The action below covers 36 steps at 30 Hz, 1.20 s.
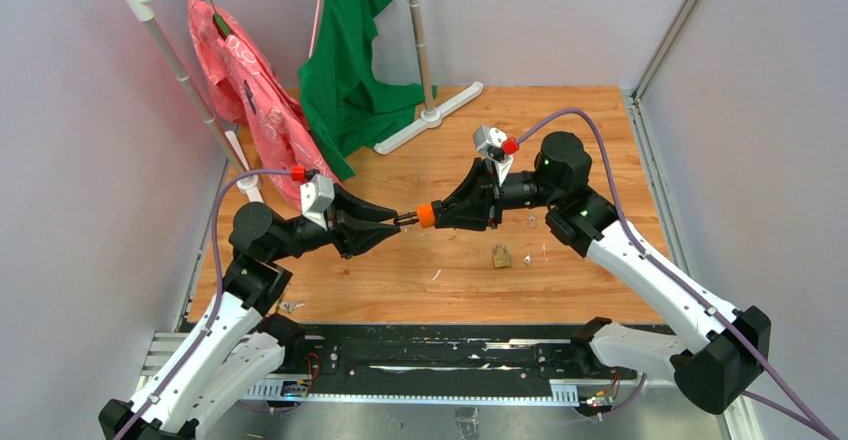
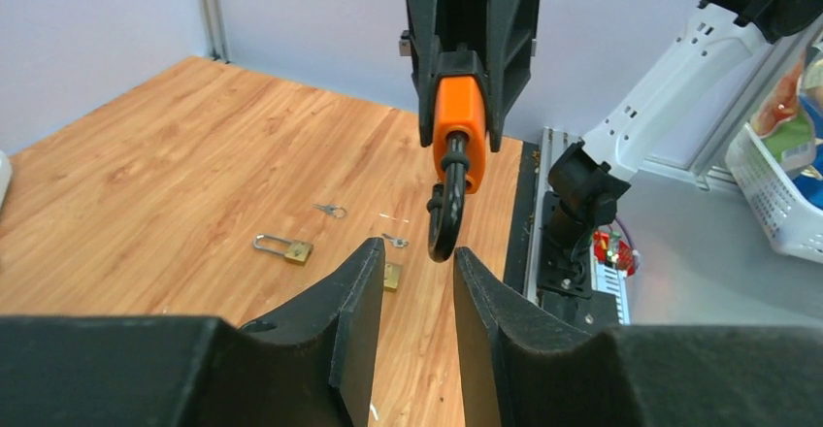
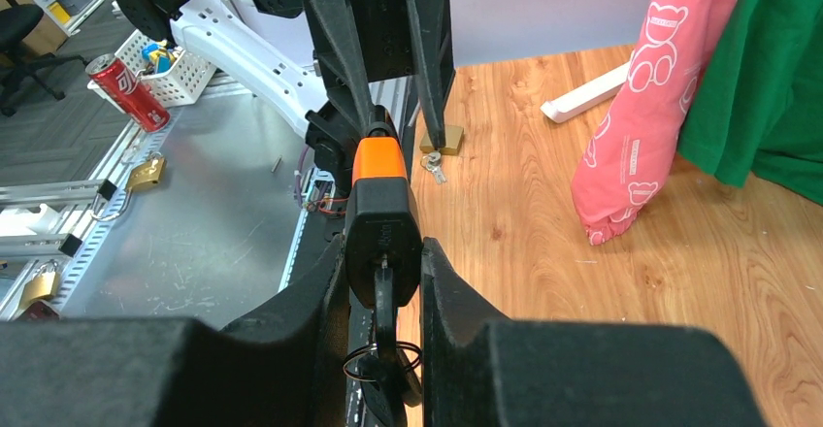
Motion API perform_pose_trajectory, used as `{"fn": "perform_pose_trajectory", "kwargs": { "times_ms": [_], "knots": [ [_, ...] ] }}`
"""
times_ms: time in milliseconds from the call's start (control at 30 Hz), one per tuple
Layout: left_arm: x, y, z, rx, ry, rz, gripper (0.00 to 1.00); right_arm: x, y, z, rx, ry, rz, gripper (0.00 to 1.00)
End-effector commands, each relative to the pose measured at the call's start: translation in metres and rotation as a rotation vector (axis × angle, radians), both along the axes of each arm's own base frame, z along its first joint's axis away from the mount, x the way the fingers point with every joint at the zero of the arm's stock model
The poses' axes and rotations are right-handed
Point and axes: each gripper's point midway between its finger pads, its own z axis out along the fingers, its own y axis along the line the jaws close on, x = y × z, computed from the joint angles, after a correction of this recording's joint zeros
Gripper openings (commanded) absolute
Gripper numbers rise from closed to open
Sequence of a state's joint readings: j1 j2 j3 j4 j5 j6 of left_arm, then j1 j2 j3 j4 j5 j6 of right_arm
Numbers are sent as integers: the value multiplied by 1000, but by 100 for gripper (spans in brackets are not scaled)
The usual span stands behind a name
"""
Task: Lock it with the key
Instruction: Lock the lock.
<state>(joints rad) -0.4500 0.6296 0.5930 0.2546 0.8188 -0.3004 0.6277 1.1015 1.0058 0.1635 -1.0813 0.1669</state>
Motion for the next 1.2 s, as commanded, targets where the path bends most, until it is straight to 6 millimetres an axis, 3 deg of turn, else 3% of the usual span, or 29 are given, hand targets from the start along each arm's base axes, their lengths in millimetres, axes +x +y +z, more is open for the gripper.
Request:
{"fn": "perform_pose_trajectory", "kwargs": {
  "times_ms": [0, 100, 200, 300, 367, 600, 733, 1167],
  "knots": [
    [-6, -5, 7, -16, -21, -28, 36, -5, -5, 24, 56, -84, 16, 0],
    [-7, -7, 7, -18, -20, -39, 34, -5, -4, 24, 57, -88, 13, 0],
    [-9, -9, 11, -31, -32, -49, 20, -3, -4, 23, 53, -87, 6, 0],
    [-11, -9, 11, -30, -46, -59, 13, -2, -5, 21, 46, -85, -2, 0],
    [-12, -9, 11, -30, -47, -64, 1, -1, -5, 20, 44, -86, -10, 0],
    [-16, -10, 14, -54, -45, -82, 0, 14, -2, 29, 83, -120, -85, 0],
    [-19, -11, 15, -54, -52, -101, 0, 28, -3, 22, 59, -159, -156, 0],
    [-22, -14, 17, -65, -70, -123, 0, 27, 8, 23, 89, -156, -91, 0]
  ]
}}
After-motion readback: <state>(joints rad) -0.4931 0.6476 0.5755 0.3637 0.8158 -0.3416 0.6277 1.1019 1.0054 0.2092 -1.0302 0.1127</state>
